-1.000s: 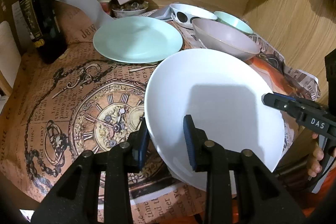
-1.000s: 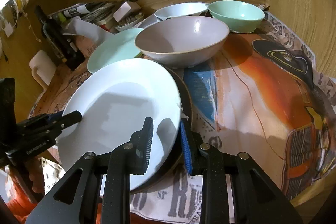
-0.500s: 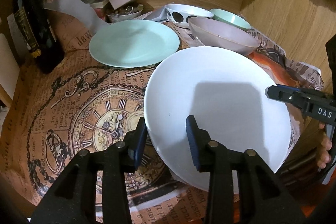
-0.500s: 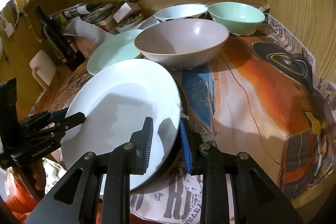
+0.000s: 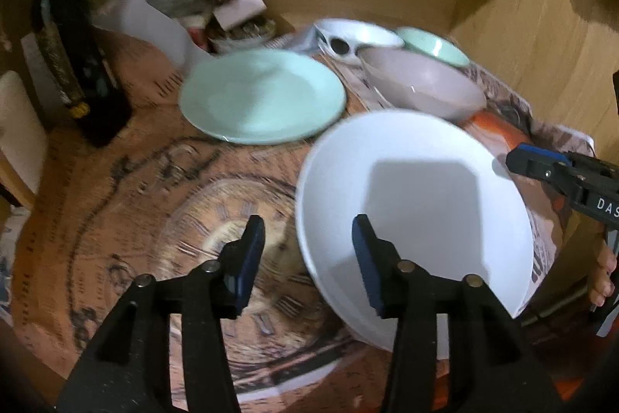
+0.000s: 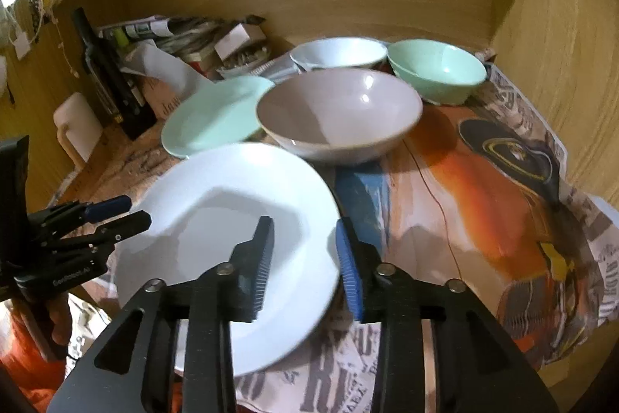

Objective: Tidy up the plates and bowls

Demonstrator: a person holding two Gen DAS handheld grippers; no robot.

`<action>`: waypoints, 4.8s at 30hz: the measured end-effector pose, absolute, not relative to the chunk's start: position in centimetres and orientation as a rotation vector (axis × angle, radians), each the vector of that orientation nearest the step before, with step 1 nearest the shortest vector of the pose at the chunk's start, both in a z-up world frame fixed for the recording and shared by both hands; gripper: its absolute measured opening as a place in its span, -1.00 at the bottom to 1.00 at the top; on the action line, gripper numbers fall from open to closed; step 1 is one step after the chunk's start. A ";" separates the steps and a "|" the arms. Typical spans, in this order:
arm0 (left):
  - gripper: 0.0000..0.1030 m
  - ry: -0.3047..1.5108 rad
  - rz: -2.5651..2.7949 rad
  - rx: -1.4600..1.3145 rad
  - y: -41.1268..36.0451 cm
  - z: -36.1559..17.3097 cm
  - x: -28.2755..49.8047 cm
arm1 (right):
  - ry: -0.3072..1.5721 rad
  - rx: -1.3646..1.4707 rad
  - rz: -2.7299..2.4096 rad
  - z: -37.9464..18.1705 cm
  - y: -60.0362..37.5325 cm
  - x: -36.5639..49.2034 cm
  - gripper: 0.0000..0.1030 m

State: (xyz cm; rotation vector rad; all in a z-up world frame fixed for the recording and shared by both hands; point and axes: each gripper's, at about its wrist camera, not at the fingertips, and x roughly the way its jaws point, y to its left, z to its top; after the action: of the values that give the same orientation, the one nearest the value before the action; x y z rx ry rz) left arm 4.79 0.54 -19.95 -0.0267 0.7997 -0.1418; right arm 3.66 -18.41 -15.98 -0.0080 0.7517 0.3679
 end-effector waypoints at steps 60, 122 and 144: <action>-0.43 1.006 -0.158 -0.197 10.4 -22.6 20.2 | 1.118 -0.358 0.449 -18.8 -3.3 27.1 -0.42; -0.48 0.817 -0.073 -0.220 7.4 -16.0 8.4 | 0.886 -0.235 0.519 -12.9 -9.0 11.7 -0.42; -0.48 0.866 -0.127 -0.171 1.9 -18.7 4.8 | 0.927 -0.138 0.482 -16.0 -14.6 6.9 -0.42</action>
State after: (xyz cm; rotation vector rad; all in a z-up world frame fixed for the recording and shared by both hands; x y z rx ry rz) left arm 4.84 1.93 -18.66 -0.1710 0.8663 -0.1265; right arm 6.95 -14.60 -16.00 -0.1376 0.9271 0.4819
